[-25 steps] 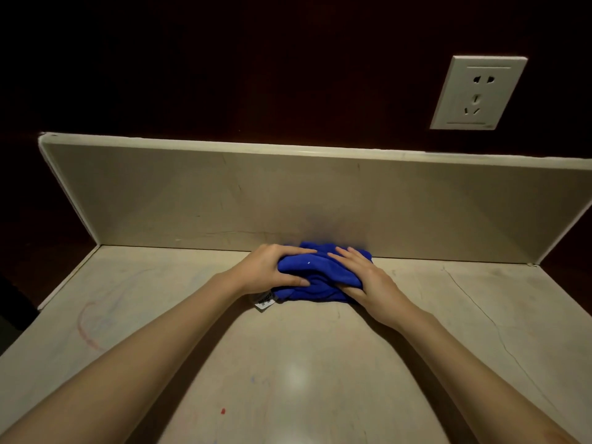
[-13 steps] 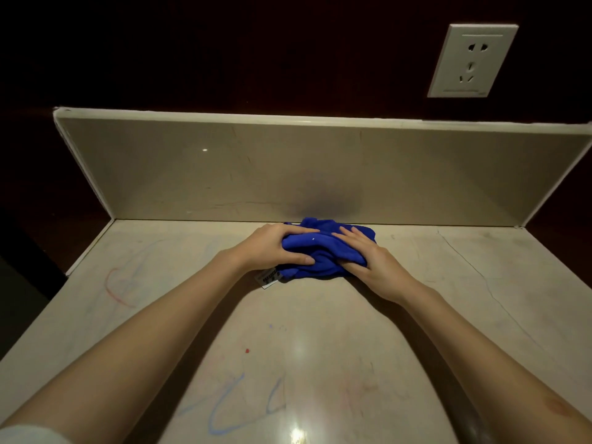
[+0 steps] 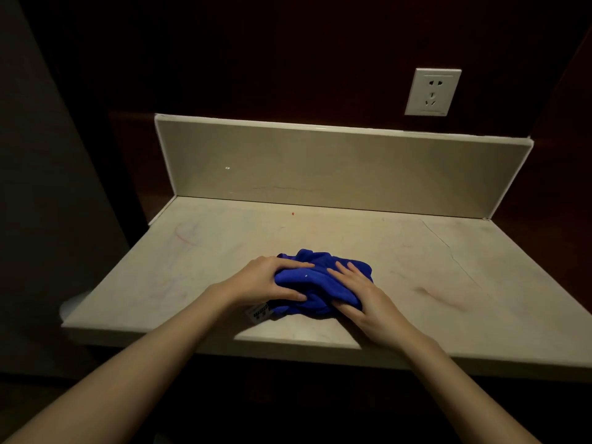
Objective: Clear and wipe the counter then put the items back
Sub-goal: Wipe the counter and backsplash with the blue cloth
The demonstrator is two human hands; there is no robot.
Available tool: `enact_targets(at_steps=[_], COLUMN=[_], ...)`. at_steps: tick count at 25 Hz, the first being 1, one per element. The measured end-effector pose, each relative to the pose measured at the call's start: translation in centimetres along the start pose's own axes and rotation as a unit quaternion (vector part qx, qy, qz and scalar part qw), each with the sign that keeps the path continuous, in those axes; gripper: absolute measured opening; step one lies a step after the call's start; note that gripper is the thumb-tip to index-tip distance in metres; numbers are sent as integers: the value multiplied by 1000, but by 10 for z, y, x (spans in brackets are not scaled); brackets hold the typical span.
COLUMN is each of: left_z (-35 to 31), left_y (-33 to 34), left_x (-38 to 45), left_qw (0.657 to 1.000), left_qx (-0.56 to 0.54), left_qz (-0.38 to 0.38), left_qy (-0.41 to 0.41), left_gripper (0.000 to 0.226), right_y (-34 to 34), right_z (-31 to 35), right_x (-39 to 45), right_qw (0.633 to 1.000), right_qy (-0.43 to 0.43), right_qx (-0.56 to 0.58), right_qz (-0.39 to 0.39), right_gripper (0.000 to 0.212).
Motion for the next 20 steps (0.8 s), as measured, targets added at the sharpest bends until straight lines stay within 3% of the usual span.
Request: enact_targets(at_steps=[9, 20], left_z=[-15, 39], left_y=[9, -17], left_x=[-69, -18], left_qw=[999, 999], left_qx=[-1, -31], left_qz=[-30, -23], left_qy=[-11, -20], left_gripper=[61, 51], right_y=[35, 33], right_z=[26, 13], right_x=[-49, 35], right_qw=[999, 999], right_qy=[-29, -21], right_qx=[-16, -27], right_qz=[6, -3], right_gripper=[60, 55])
Point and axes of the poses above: each hand's wrist, its own x-axis towards the middle knuckle, its own y-axis out of the palm, z = x × y, the point moved 3 cm from there along x, towards the middle knuckle, and after that the axes turned 15 degrees about x, right-handed, at the moved point
